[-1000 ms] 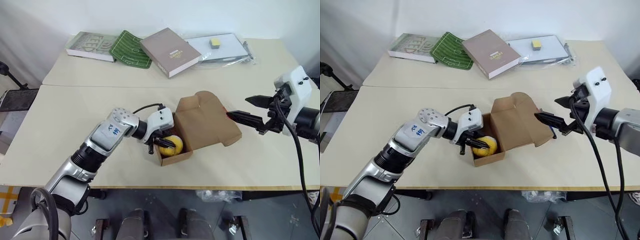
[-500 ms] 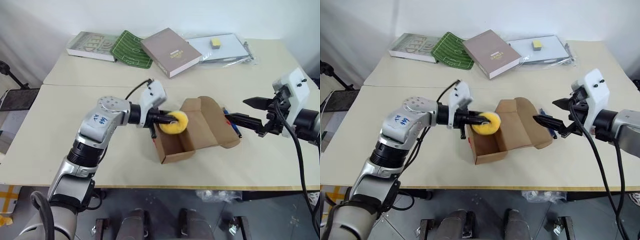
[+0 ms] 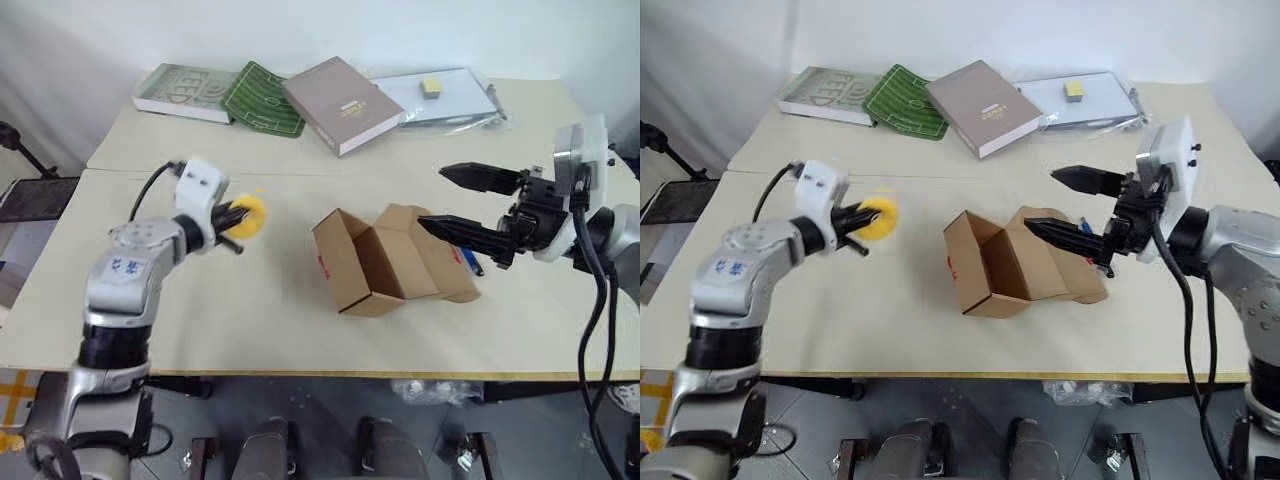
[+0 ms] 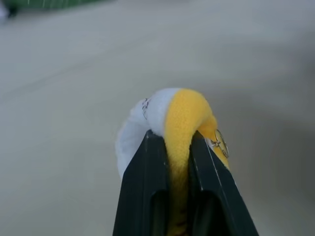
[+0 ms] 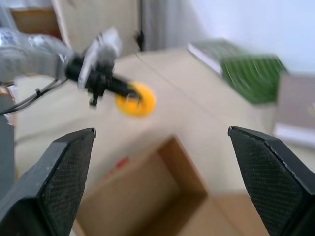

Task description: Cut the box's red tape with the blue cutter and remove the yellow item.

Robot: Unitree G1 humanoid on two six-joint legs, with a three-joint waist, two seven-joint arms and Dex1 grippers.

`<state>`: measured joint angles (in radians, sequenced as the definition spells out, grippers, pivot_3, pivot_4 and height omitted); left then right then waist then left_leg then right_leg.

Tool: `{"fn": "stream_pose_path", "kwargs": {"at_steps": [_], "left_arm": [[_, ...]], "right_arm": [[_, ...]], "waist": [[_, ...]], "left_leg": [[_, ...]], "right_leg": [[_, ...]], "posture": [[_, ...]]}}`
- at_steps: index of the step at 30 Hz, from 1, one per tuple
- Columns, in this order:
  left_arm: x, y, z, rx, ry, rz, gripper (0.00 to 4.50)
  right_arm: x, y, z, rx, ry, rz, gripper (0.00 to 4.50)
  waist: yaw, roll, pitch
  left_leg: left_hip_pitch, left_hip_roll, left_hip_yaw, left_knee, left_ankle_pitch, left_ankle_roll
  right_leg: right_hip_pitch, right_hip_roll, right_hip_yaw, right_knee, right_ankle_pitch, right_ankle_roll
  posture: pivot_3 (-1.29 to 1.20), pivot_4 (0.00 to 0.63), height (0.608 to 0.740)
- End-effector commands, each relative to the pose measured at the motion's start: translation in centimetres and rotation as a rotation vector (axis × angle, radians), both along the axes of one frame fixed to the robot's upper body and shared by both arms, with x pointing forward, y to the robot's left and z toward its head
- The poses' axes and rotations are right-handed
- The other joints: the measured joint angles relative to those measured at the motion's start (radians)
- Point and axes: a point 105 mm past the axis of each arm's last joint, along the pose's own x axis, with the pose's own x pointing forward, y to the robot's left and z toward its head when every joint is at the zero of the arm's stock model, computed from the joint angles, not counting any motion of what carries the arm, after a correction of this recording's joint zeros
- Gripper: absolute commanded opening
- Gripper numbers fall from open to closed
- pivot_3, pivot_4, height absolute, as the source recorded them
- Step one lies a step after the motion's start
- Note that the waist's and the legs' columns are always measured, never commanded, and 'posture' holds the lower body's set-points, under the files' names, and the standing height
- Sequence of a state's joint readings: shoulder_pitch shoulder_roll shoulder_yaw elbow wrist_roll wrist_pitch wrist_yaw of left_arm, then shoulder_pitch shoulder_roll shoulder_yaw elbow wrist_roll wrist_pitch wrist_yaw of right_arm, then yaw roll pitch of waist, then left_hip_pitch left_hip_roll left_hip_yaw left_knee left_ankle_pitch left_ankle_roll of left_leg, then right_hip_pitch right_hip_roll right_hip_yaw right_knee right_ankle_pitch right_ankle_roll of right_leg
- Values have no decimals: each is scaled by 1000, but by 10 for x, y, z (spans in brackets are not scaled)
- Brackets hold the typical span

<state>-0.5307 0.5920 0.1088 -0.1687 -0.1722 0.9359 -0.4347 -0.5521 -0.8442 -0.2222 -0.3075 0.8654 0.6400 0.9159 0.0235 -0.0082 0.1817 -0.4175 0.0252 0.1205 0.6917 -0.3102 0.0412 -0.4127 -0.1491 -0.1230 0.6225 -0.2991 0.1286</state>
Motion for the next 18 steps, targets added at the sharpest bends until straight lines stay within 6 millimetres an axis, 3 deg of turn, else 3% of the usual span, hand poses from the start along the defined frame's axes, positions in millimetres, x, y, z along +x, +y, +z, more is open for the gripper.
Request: {"fn": "stream_pose_path", "kwargs": {"at_steps": [1, 14, 18], "left_arm": [[-6, 17, 24, 20, -83, 89, 366], [-22, 43, 54, 23, -165, 141, 4384], [-28, 41, 62, 18, -185, 94, 4449]], "right_arm": [[7, 2, 5, -17, -62, 25, 4500], [28, 7, 5, -40, -81, 63, 4500], [30, 3, 5, -52, -87, 48, 4500]], "waist": [[4, 0, 0], [-1, 0, 0], [-1, 0, 0]], "left_leg": [[0, 0, -1, 0, 0, 0], [0, 1, 0, 2, 0, -1], [0, 1, 0, 2, -1, -1]], "right_leg": [[0, 0, 0, 1, 0, 0], [0, 0, 0, 2, 0, 0], [0, 0, 0, 2, 0, 0]], "posture": [[0, 150, 740], [0, 150, 740], [0, 150, 740]]}}
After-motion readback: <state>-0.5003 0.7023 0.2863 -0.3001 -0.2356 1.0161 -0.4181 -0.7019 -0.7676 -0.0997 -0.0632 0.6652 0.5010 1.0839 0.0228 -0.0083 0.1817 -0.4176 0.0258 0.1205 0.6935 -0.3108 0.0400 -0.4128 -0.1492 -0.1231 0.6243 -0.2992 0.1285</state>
